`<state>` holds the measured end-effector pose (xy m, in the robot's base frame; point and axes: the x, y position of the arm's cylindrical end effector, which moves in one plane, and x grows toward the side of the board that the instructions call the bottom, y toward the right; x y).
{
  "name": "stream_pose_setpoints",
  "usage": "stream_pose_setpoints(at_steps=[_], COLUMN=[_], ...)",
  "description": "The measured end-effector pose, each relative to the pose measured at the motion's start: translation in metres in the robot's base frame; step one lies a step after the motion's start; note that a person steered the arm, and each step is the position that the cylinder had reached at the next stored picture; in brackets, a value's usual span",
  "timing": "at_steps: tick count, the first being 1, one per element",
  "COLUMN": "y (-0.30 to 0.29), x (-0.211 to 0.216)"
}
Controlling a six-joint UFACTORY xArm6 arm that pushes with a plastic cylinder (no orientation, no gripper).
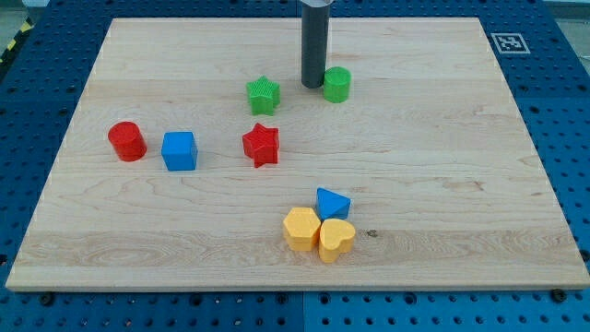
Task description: Point at green circle
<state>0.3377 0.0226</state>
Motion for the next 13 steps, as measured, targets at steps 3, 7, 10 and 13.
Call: stream_pose_setpoints(at_steps=[3, 7, 10, 13], y=[0.003, 0.091, 0.093, 0.104], x=[-0.060, -0.006, -0.001, 0.019])
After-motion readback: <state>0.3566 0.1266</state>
